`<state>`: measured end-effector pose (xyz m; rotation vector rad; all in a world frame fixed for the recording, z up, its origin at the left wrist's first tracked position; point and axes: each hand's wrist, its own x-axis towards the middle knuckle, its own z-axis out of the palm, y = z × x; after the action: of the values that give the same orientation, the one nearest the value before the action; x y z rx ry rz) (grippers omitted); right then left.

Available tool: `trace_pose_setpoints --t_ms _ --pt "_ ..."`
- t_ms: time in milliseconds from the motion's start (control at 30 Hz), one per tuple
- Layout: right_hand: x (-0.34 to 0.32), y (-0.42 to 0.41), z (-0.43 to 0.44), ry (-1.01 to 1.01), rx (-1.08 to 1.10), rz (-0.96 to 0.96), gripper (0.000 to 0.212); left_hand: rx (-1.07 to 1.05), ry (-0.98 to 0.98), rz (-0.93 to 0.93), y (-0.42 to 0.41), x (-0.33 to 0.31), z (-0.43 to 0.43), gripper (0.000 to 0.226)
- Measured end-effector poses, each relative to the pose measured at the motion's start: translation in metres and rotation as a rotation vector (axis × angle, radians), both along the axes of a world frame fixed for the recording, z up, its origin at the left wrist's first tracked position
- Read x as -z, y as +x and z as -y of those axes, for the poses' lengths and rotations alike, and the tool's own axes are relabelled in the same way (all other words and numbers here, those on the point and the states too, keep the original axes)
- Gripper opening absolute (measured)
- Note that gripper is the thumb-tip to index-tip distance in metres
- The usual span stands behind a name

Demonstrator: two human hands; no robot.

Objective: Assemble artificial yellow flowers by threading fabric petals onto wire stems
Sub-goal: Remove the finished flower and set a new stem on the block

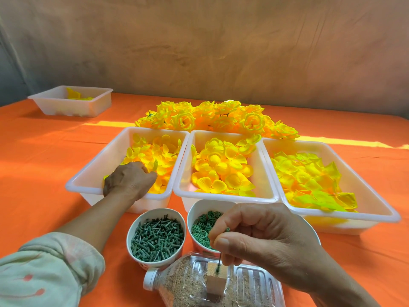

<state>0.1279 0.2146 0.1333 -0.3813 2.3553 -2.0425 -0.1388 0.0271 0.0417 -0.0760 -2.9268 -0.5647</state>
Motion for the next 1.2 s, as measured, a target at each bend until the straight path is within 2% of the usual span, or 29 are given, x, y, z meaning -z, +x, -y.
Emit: trace_pose_setpoints --t_ms 167,367,467,600,733,800,867,933,1067,1133,1200 --pt "0.002 0.001 0.001 -0.023 0.031 -0.016 0.008 -0.029 0.053 -0.037 0.000 0.002 0.000 0.051" --pt "0.001 0.002 -0.001 -0.117 0.113 -0.060 0.013 0.003 0.245 -0.052 0.001 -0.003 0.004 0.059" --pt "0.000 0.003 -0.003 -0.095 0.194 -0.090 0.010 -0.004 0.445 -0.056 0.001 -0.010 0.008 0.052" --pt "0.000 0.006 -0.004 -0.107 0.246 -0.102 0.010 0.014 0.656 -0.158 0.008 -0.024 0.012 0.027" --pt "0.002 0.009 -0.003 -0.129 0.283 -0.103 0.012 0.166 0.831 -0.212 0.040 -0.043 0.008 0.013" --pt "0.003 0.011 -0.001 -0.126 0.305 -0.099 0.014 0.261 0.910 -0.218 0.067 -0.055 0.006 0.019" --pt "0.003 0.013 0.001 -0.115 0.334 -0.101 0.016 0.364 0.978 -0.194 0.098 -0.067 0.005 0.018" --pt "0.001 0.014 0.003 -0.100 0.351 -0.117 0.020 0.481 1.036 -0.147 0.131 -0.081 0.003 0.008" --pt "-0.012 0.014 0.013 -0.047 0.346 -0.231 0.027 0.740 1.042 -0.049 0.188 -0.110 -0.003 0.029" --pt "-0.019 0.016 0.020 0.006 0.353 -0.332 0.033 0.796 1.016 -0.023 0.207 -0.118 -0.007 0.033" --pt "-0.024 0.019 0.026 0.140 0.382 -0.435 0.039 0.823 1.004 -0.019 0.220 -0.122 -0.011 0.032"
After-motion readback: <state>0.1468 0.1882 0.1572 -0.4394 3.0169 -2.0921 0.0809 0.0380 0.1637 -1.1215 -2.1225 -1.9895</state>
